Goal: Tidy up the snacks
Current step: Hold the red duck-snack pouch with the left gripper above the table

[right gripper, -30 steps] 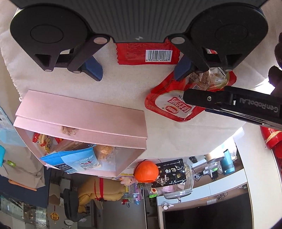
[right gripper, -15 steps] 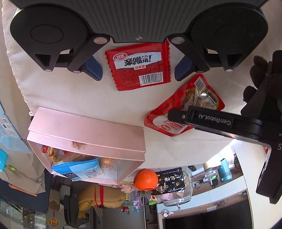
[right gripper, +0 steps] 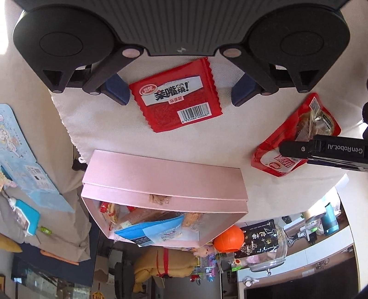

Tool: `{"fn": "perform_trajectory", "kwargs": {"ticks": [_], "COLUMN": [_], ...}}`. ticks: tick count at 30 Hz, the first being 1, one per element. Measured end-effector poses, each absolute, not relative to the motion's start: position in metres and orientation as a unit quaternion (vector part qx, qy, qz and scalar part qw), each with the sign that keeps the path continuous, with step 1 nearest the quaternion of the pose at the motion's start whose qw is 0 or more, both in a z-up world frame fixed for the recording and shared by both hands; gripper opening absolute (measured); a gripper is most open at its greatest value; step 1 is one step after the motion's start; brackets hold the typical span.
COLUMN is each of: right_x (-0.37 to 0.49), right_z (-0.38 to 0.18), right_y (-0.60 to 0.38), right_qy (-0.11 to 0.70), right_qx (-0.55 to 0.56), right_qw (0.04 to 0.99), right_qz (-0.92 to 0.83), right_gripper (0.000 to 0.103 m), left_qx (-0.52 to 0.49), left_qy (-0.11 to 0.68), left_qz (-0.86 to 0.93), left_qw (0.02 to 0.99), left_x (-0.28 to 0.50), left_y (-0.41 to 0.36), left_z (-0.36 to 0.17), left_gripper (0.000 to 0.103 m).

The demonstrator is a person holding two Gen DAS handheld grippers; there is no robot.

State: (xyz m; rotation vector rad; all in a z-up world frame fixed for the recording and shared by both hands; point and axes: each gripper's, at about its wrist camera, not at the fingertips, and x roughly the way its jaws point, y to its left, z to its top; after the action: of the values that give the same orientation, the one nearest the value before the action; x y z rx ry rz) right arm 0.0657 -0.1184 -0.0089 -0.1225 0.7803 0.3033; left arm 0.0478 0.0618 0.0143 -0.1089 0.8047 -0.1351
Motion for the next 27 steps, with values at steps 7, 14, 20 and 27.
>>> {"fn": "perform_trajectory", "kwargs": {"ticks": [7,14,20,27], "right_x": [0.079,0.088,0.075,0.069], "right_z": [-0.013,-0.007,-0.004,-0.008], "right_y": [-0.096,-0.100,-0.131,-0.121], "right_qy": [0.375,0.411,0.415,0.385], "right_qx": [-0.040,-0.067,-0.091,-0.037], "right_qw": [0.916,0.894,0.889,0.918], "right_qz": [0.136,0.168,0.170,0.087], "right_gripper": [0.103,0.103,0.102,0.087], "left_qx": [-0.055,-0.060,-0.062,-0.054], "left_qy": [0.384,0.375,0.362,0.363], "left_qz": [-0.067,-0.072,-0.073,-0.074], "left_qw": [0.919,0.922,0.927,0.927], "left_x": [0.045,0.040,0.037,0.035], "left_y": [0.063,0.066,0.066,0.064], "left_z": [0.013,0.011,0.008,0.009], "left_gripper": [0.079,0.079,0.080,0.080]}}
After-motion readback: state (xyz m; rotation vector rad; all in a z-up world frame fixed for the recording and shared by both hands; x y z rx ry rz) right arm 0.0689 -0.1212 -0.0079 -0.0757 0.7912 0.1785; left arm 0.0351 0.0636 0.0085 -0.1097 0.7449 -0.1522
